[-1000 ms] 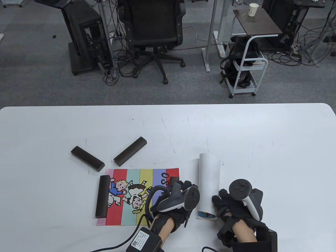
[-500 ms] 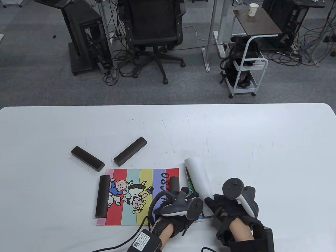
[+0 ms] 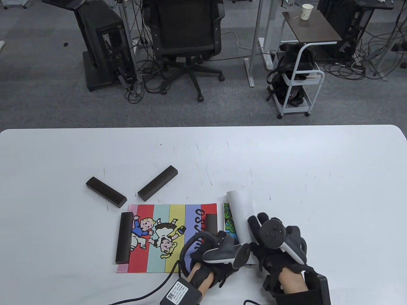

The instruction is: Unroll posters and secure with paperweights

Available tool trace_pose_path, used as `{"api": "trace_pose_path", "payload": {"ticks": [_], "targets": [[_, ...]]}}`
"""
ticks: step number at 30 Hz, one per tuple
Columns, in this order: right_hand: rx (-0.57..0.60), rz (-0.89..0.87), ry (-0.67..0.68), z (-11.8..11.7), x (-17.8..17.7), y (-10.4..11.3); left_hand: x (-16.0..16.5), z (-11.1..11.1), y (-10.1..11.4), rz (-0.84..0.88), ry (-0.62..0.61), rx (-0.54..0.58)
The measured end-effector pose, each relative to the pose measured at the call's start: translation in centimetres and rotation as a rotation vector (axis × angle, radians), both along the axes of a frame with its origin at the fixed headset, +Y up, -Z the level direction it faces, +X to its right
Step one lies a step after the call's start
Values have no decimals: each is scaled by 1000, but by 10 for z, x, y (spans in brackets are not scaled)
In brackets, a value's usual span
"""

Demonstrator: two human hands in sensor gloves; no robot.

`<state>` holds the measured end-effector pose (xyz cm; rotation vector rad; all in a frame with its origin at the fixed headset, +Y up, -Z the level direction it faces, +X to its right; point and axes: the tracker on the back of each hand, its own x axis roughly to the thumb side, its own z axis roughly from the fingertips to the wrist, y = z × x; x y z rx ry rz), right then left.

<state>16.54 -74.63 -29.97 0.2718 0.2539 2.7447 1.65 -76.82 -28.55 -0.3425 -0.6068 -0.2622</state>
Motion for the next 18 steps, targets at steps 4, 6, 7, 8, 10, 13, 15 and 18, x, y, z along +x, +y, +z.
{"api": "trace_pose_path", "payload": {"ticks": [4, 6, 7, 8, 10, 13, 15, 18], "targets": [[28, -20, 70, -1, -5, 0, -1, -1, 0, 6, -5, -2], [71, -27, 32, -1, -4, 0, -1, -1, 0, 12, -10, 3], [93, -19, 15, -1, -3, 1, -1, -1, 0, 11, -12, 5], [107, 10, -6, -2, -3, 1, 0, -1, 0, 6, -14, 8], [121, 112, -53, -1, -3, 1, 0, -1, 0, 4, -16, 12], [111, 229, -75, -1, -4, -2, 0, 0, 1, 2, -16, 14], [58, 210, -57, -1, -3, -3, 0, 0, 1, 4, -16, 14], [31, 87, -7, -3, -1, -3, 0, 0, 1, 2, -18, 17]]}}
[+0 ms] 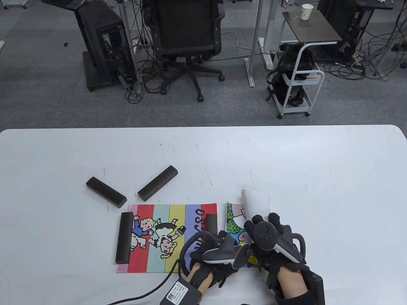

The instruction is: Unroll posters and secure with paperweights

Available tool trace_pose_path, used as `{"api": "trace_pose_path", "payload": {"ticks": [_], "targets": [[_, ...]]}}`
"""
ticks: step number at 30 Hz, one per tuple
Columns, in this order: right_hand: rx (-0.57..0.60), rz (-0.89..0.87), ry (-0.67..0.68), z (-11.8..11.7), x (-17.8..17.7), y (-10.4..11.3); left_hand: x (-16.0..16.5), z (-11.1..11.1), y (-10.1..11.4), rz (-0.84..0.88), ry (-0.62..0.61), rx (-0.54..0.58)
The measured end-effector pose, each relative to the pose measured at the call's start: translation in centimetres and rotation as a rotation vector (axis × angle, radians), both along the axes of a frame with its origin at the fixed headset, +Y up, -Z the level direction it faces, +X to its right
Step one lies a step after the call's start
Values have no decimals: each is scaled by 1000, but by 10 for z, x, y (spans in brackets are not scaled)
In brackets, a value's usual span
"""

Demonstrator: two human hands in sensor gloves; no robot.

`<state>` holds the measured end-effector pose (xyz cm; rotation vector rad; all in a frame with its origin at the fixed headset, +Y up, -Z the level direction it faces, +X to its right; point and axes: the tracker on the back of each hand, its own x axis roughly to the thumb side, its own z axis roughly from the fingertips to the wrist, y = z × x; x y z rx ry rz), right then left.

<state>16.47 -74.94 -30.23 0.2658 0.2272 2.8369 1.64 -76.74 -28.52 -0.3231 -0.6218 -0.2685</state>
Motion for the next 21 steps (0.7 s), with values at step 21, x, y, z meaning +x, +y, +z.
{"api": "trace_pose_path", "payload": {"ticks": [21], "targets": [[-206, 185, -432, -11, 43, -11, -1, 0, 0, 19, 4, -8]]}}
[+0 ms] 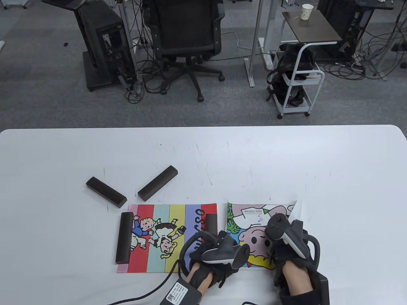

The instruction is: Unroll posters and secure with paperweights

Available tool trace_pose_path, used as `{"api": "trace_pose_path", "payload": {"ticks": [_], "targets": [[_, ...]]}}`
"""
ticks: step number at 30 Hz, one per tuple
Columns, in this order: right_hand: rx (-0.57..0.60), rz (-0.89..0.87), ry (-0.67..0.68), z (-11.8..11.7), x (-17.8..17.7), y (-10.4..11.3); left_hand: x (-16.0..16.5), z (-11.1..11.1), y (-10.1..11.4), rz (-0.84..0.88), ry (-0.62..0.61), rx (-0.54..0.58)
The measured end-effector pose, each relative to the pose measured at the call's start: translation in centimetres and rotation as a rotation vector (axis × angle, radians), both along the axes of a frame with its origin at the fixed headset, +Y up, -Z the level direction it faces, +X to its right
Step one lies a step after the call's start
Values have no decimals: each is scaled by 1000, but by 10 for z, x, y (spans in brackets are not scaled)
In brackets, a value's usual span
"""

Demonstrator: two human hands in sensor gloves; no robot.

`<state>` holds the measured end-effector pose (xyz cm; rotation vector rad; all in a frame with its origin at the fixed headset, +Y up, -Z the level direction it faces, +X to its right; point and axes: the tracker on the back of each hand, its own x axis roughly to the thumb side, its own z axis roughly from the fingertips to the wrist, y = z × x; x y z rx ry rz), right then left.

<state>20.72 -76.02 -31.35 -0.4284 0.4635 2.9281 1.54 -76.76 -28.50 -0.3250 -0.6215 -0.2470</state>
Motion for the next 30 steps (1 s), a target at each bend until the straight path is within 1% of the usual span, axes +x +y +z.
{"api": "trace_pose_path", "payload": {"ticks": [3, 7, 12, 14, 19, 26, 30], "targets": [[-34, 42, -125, 2, 13, -3, 0, 0, 0, 3, 2, -4], [-50, 54, -236, 2, 31, -7, 0, 0, 0, 3, 5, -7], [-34, 108, -353, 4, 50, -9, -1, 0, 0, 5, 8, -8], [-34, 93, -392, 6, 58, -11, -1, 0, 1, 5, 9, -9], [-45, 79, -455, 9, 71, -15, -1, 0, 1, 4, 10, -10], [-51, 31, -477, 10, 78, -17, -1, 0, 1, 6, 9, -9], [-55, -12, -485, 11, 82, -18, -4, -3, 5, 41, 27, -48]]}}
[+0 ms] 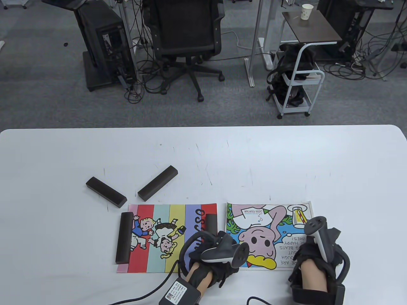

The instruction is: Unroll posters and secure with paperweights

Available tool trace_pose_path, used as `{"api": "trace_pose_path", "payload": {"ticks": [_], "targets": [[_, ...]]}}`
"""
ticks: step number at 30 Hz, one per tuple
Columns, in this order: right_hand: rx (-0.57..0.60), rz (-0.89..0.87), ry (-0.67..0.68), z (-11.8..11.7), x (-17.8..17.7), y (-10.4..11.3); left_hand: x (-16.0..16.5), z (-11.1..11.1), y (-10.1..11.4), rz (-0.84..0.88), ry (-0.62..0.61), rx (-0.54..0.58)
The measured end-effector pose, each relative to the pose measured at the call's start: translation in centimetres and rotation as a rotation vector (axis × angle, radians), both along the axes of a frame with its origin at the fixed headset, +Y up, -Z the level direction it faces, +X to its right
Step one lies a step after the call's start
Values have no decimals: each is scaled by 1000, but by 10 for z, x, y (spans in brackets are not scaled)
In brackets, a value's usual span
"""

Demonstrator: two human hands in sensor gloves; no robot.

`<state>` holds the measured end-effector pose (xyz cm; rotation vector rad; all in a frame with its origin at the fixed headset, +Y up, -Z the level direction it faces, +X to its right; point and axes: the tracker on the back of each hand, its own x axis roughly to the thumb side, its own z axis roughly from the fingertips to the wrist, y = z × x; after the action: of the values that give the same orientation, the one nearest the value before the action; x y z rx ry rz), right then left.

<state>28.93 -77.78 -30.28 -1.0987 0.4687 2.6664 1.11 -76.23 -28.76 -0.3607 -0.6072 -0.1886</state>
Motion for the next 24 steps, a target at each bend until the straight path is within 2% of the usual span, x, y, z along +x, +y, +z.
{"api": "trace_pose_path", "payload": {"ticks": [2, 6, 9, 13, 16, 18, 24], "targets": [[1, 0, 2, 0, 0, 0, -6, -4, 8, 61, 33, -4], [-4, 9, 9, 1, -1, 0, -34, -22, 45, 183, 134, 60], [-7, 14, 13, 1, -2, 1, -76, -41, 81, 220, 211, 196], [-11, 12, 18, 1, -2, 1, -145, -67, 106, 212, 348, 257], [-13, 8, 19, 1, -3, 1, -192, -84, 107, 104, 428, 287], [-12, 8, 19, 1, -3, 1, -219, -96, 98, -4, 478, 290], [-16, 16, 21, 1, -4, 2, -273, -130, 42, -419, 523, 245]]}}
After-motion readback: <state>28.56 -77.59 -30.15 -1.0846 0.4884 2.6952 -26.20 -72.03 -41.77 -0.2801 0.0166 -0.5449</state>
